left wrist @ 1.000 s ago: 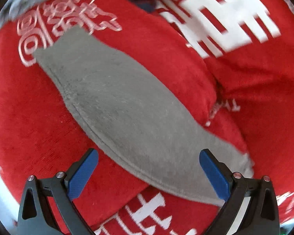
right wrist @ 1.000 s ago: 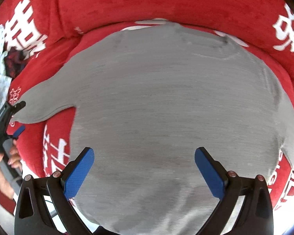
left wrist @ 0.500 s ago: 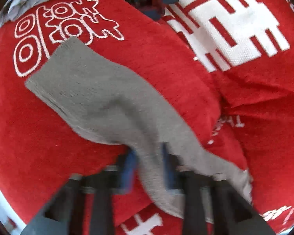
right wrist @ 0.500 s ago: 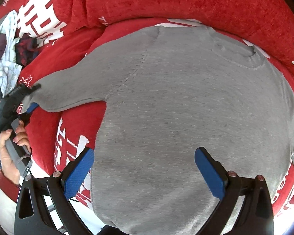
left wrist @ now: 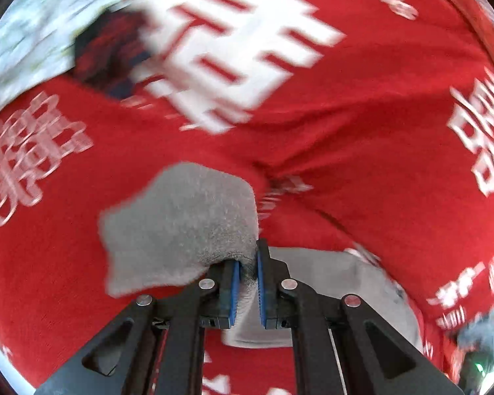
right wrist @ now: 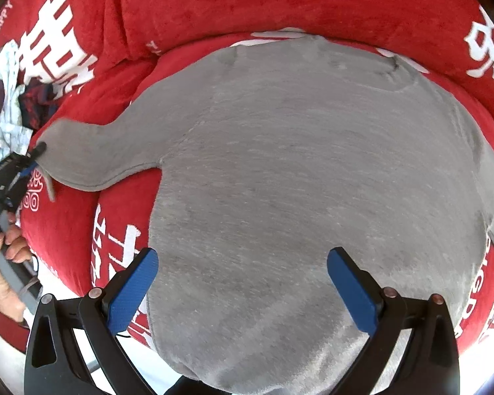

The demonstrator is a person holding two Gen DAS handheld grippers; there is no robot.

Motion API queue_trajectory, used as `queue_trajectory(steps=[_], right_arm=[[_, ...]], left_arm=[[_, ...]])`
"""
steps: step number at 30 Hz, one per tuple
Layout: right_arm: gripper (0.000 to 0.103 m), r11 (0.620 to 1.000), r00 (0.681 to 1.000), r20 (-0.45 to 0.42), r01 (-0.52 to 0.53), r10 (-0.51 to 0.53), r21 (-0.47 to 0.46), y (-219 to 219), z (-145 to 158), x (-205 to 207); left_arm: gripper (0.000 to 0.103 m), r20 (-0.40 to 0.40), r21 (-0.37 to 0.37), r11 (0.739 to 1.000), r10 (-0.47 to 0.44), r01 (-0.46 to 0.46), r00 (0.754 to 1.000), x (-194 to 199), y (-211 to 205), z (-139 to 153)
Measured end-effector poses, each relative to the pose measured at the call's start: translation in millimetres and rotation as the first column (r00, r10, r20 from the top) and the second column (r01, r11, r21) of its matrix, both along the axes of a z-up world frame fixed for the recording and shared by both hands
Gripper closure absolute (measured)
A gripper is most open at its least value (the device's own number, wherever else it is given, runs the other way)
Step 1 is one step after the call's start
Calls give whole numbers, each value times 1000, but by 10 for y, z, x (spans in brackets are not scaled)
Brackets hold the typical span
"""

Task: Fold small clothes
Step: 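Grasp the sleeve nearest the left gripper with the left gripper, then fold the held sleeve across the sweater back and release it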

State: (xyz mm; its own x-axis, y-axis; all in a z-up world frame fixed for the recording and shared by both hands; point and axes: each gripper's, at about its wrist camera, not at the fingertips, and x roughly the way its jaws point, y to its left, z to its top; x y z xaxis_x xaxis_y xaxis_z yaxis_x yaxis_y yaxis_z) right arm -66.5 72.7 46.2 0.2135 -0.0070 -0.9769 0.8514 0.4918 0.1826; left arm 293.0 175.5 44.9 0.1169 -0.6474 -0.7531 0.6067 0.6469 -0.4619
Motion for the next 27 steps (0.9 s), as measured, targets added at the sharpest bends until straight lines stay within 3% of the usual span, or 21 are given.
queue_trajectory(steps=[6,12,15,18,21,23,24,25,26,27], right_arm=[[1,997,997,27,78,-78,-2,-164,59,-366],[1,983,983,36,181,-180,-24,-444,121,-916],[1,971,971,27,239,-239,-25,-593,65,-1258],[1,960,960,15,280,-280,-12,-688,-39,-1541],[1,950,950,-7,311,-311,-1,-763,-171,-1800],[1,946,946,-15,323,-323,6,-779,-228,-1894],[1,944,944,-19,330,-330,8,-797,-255,-1950],[1,943,943,-19,333,-333,9,-834,-261,-2009],[1,942,942,-22,336,-336,8,-846,-266,-2035],[1,941,940,-25,339,-339,5,-864,-266,-2057]], left_arm=[[93,56,-71,965,-247,251,967,-809,-715,401],[93,54,-41,886,-460,463,886,-1916,-1477,366],[93,41,9,837,-547,547,836,-2454,-1782,180],[92,31,98,770,-636,631,771,-2972,-1986,-86],[92,48,198,729,-675,656,736,-3337,-2046,-313],[92,55,255,716,-682,650,729,-3438,-2045,-397],[89,51,278,711,-682,646,730,-3461,-2032,-425],[74,48,290,710,-681,642,731,-3452,-2015,-453],[50,59,316,710,-677,629,734,-3455,-1984,-445],[43,81,336,716,-669,612,739,-3408,-1932,-420]])
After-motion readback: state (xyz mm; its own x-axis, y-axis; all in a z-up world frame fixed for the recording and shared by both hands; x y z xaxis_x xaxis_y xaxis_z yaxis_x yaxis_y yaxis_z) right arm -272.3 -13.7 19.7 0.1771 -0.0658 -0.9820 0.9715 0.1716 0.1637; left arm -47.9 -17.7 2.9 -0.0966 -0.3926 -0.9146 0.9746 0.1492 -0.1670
